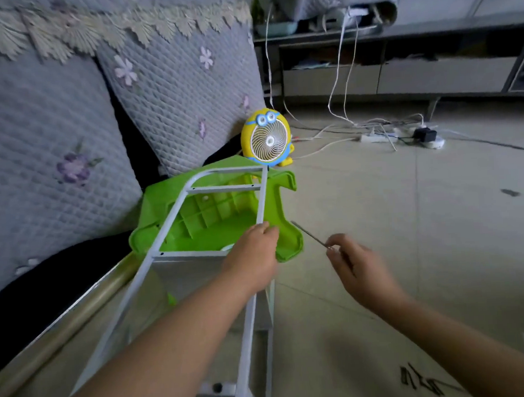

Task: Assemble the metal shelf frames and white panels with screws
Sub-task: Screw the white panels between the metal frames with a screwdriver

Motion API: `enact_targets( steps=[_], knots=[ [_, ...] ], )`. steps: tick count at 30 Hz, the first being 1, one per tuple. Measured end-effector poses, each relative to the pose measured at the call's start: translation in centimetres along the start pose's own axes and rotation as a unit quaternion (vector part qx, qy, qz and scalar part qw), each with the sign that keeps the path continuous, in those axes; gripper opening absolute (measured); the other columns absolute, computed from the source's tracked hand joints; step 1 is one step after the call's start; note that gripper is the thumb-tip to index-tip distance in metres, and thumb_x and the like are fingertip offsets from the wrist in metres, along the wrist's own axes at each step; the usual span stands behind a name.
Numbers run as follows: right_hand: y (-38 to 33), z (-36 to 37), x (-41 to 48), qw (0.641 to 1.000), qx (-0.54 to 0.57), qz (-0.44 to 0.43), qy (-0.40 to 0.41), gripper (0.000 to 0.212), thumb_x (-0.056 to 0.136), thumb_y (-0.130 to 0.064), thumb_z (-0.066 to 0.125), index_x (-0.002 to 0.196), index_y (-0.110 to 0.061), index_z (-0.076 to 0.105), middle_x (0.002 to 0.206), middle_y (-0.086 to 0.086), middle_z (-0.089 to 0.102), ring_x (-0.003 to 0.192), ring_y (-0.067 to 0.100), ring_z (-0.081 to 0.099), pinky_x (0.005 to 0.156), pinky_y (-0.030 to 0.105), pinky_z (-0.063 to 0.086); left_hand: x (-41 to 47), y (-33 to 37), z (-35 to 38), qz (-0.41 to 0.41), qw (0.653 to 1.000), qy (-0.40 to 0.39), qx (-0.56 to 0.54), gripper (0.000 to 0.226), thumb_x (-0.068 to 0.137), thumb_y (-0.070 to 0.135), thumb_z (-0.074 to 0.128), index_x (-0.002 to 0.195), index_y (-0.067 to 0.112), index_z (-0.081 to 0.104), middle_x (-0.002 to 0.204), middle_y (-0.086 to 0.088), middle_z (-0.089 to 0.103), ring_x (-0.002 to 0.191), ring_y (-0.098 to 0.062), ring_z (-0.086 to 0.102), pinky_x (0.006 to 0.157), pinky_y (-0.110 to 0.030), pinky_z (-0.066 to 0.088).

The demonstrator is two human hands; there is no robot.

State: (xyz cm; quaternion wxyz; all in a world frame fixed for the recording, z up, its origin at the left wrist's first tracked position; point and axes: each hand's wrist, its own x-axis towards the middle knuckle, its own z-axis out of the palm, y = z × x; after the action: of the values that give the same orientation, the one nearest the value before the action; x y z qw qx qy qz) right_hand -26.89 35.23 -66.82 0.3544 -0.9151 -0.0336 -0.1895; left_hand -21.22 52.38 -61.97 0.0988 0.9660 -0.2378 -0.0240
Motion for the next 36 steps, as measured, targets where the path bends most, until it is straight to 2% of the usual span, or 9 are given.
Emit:
enact_targets(
  steps=[5,8,11,13,16,19,22,27,36],
  knots=[
    [-5.8,0.1,2.5,1.0,0.006,0.005,-0.017,0.012,0.091,-0.01,0.046,0.086,-0.012,0.035,0.061,-0.006,0.038,0.064,0.024,0.039,0.053,0.033,0.023,-2.8,-3.4,-1.2,0.023,0.99,0.112,-0.081,0.056,0.08,0.012,0.03,0.133,0.008,0.048,0.135,-0.009,0.05,0.126,-0.024,0.043,0.1,-0.031,0.037],
    [-8.2,-0.3,3.7,0.999,0.007,-0.017,-0.045,0.013,0.086,-0.002,0.05,0.084,-0.012,0.042,0.068,0.001,0.048,0.061,0.016,0.044,0.055,0.028,0.03,-3.5,-6.5,-1.3,-0.012,0.985,0.148,-0.091,0.045,0.086,0.009,0.036,0.127,0.005,0.054,0.125,-0.014,0.056,0.118,-0.029,0.049,0.093,-0.032,0.04],
    [-9.8,-0.4,4.3,0.996,0.039,-0.041,-0.071,0.016,0.083,-0.001,0.057,0.082,-0.016,0.054,0.071,0.008,0.06,0.05,0.004,0.049,0.051,0.01,0.035,-4.0,-9.1,-0.9,-0.033,0.991,0.11,-0.067,0.045,0.085,0.025,0.035,0.112,0.003,0.064,0.109,-0.018,0.063,0.106,-0.031,0.056,0.083,-0.032,0.042],
    [-10.4,-0.2,4.6,0.993,0.066,-0.045,-0.083,0.018,0.083,-0.001,0.06,0.081,-0.019,0.059,0.074,0.016,0.065,0.05,0.007,0.048,0.051,0.012,0.038,-4.3,-10.0,-0.6,-0.023,0.994,0.085,-0.068,0.053,0.078,0.03,0.032,0.107,0.002,0.067,0.106,-0.019,0.065,0.103,-0.032,0.058,0.082,-0.032,0.044],
    [-11.4,0.1,5.2,0.993,0.06,-0.05,-0.091,0.008,0.083,-0.006,0.062,0.087,-0.012,0.066,0.075,0.013,0.063,0.062,0.014,0.053,0.056,0.013,0.04,-4.2,-10.5,-0.5,-0.026,0.995,0.065,-0.068,0.036,0.092,0.025,0.043,0.12,0.011,0.062,0.123,-0.01,0.061,0.116,-0.026,0.054,0.092,-0.03,0.043],
    [-12.3,0.2,5.8,0.992,0.048,-0.061,-0.099,0.006,0.084,-0.006,0.061,0.085,-0.011,0.064,0.07,0.006,0.06,0.054,0.004,0.048,0.054,0.009,0.038,-3.4,-10.9,-1.0,-0.039,0.998,0.041,-0.022,0.032,0.093,0.02,0.05,0.124,0.02,0.059,0.129,-0.006,0.058,0.121,-0.025,0.051,0.096,-0.029,0.042],
    [-12.7,-0.3,6.5,0.993,0.037,-0.065,-0.091,0.015,0.083,0.0,0.057,0.078,-0.015,0.057,0.061,-0.006,0.054,0.047,-0.002,0.047,0.048,0.007,0.035,-2.8,-10.3,-1.7,-0.029,0.999,0.017,0.042,0.025,0.092,0.02,0.049,0.113,0.018,0.064,0.117,-0.009,0.063,0.111,-0.027,0.056,0.086,-0.028,0.045],
    [-13.3,-1.3,7.6,0.99,-0.026,-0.103,-0.091,0.012,0.079,0.004,0.055,0.076,-0.005,0.061,0.057,-0.008,0.051,0.047,-0.002,0.046,0.05,0.01,0.035,-2.8,-8.6,-1.9,0.024,0.985,0.002,0.171,0.024,0.091,0.006,0.044,0.111,0.012,0.056,0.114,-0.009,0.059,0.109,-0.03,0.055,0.077,-0.033,0.042],
    [-13.2,-0.8,8.0,0.986,-0.058,-0.128,-0.095,0.006,0.076,0.0,0.057,0.073,0.001,0.062,0.054,-0.013,0.048,0.049,-0.007,0.048,0.051,0.01,0.035,-3.1,-8.7,-1.4,0.04,0.979,0.017,0.197,0.033,0.087,0.0,0.043,0.118,0.01,0.049,0.119,-0.008,0.055,0.111,-0.029,0.052,0.079,-0.034,0.043]
  ],
)
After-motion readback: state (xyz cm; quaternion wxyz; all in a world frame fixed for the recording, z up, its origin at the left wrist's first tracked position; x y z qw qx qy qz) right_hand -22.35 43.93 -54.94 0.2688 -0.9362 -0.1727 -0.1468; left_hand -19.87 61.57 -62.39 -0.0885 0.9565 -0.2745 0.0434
